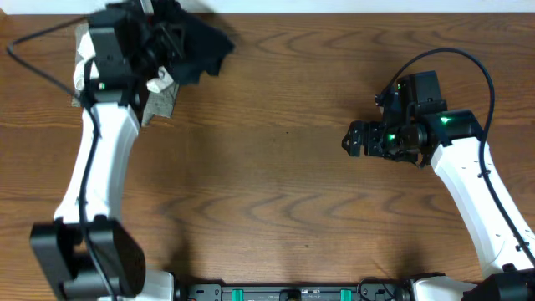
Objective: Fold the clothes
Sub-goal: 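Lift the black leggings bundle onto the top of the clothes stack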
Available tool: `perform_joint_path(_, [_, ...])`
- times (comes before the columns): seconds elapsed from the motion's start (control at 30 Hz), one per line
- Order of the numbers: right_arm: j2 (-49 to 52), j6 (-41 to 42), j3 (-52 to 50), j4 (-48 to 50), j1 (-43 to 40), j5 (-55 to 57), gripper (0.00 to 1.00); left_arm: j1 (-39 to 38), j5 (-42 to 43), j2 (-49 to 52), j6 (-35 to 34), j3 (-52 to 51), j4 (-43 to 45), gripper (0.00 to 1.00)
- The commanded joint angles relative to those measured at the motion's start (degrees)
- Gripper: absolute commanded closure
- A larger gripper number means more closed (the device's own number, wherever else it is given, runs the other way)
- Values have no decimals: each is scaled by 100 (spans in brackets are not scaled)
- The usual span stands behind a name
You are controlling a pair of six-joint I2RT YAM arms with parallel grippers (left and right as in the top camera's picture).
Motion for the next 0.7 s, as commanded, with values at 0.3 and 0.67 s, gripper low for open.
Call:
perform_joint_path(0.3, [17, -72, -2, -175, 52, 153, 1, 599, -859, 1250, -1029, 1880, 999, 94])
perform_joint_path(0.67, [17, -4, -2, -153, 52, 151, 1, 1115, -857, 2129, -1613, 1893, 1279, 94])
